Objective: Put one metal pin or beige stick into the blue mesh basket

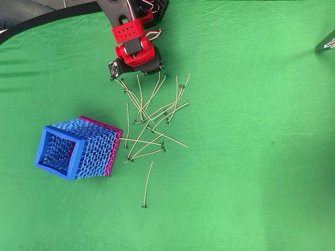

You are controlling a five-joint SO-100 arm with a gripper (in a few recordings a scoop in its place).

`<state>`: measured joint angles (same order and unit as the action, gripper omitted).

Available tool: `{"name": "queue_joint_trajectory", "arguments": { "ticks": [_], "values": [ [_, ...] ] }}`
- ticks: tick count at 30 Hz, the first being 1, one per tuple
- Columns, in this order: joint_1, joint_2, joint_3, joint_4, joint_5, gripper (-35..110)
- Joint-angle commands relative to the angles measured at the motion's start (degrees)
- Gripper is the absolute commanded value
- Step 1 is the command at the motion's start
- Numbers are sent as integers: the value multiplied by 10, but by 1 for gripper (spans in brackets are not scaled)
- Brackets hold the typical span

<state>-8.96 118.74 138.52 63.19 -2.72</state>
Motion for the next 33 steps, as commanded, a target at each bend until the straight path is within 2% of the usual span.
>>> {"name": "queue_joint_trajectory", "arguments": {
  "ticks": [1,18,26,33],
  "values": [
    [-4,20,-23,8,1,1],
    [0,141,-65,92,-25,1],
    [37,171,-183,183,-70,1],
    [85,135,-359,233,-105,1]
  ]
}}
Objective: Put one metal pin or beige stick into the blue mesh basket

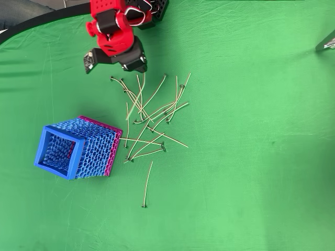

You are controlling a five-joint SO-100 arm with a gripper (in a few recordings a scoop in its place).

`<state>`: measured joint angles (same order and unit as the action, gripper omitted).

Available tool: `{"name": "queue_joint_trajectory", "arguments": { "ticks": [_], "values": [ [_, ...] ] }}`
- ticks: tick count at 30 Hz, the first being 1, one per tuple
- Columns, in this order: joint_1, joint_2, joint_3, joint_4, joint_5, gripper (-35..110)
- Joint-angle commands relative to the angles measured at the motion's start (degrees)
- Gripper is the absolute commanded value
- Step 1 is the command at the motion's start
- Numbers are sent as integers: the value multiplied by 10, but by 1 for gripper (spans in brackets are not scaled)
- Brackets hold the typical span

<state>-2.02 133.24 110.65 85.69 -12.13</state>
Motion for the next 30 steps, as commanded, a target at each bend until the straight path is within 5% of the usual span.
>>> {"name": "queue_joint_trajectory", "arguments": {
  "ticks": [1,30],
  "values": [
    [25,-17,-108,9,-17,1],
    [243,-265,-616,-47,-98,1]
  ]
}}
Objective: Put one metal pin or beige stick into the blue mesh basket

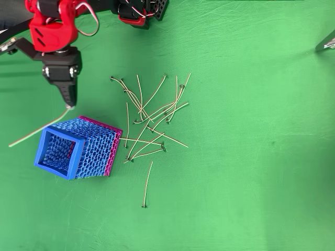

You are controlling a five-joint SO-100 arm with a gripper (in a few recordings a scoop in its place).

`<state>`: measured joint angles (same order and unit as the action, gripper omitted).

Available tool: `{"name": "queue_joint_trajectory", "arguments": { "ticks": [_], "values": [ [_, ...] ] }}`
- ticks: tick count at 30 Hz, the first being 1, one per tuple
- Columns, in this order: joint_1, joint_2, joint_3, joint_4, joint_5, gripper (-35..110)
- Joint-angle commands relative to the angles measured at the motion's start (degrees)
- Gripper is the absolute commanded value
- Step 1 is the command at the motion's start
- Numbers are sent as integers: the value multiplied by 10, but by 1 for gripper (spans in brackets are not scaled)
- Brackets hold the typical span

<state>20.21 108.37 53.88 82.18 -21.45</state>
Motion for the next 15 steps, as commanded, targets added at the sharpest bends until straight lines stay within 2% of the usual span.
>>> {"name": "queue_joint_trajectory", "arguments": {
  "ticks": [1,15],
  "values": [
    [30,-25,-64,-15,-4,1],
    [123,-181,-221,-38,-11,1]
  ]
}}
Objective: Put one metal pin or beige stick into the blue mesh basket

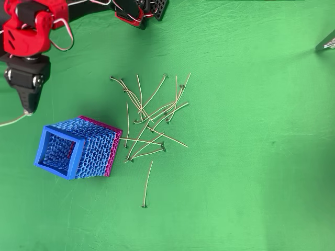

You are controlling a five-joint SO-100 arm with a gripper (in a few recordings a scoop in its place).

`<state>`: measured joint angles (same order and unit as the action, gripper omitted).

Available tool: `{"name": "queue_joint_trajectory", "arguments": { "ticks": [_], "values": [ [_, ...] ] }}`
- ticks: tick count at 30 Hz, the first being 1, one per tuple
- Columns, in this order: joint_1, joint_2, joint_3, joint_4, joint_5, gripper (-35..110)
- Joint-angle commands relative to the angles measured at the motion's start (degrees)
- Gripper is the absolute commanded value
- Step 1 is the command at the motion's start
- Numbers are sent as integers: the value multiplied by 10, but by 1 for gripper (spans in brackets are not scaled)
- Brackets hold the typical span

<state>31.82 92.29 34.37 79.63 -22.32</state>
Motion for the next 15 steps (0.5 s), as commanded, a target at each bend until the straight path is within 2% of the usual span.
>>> {"name": "queue_joint_trajectory", "arguments": {
  "ticks": [1,15],
  "values": [
    [8,-33,-28,-12,-3,1],
    [-4,-163,-25,-161,-6,1]
  ]
}}
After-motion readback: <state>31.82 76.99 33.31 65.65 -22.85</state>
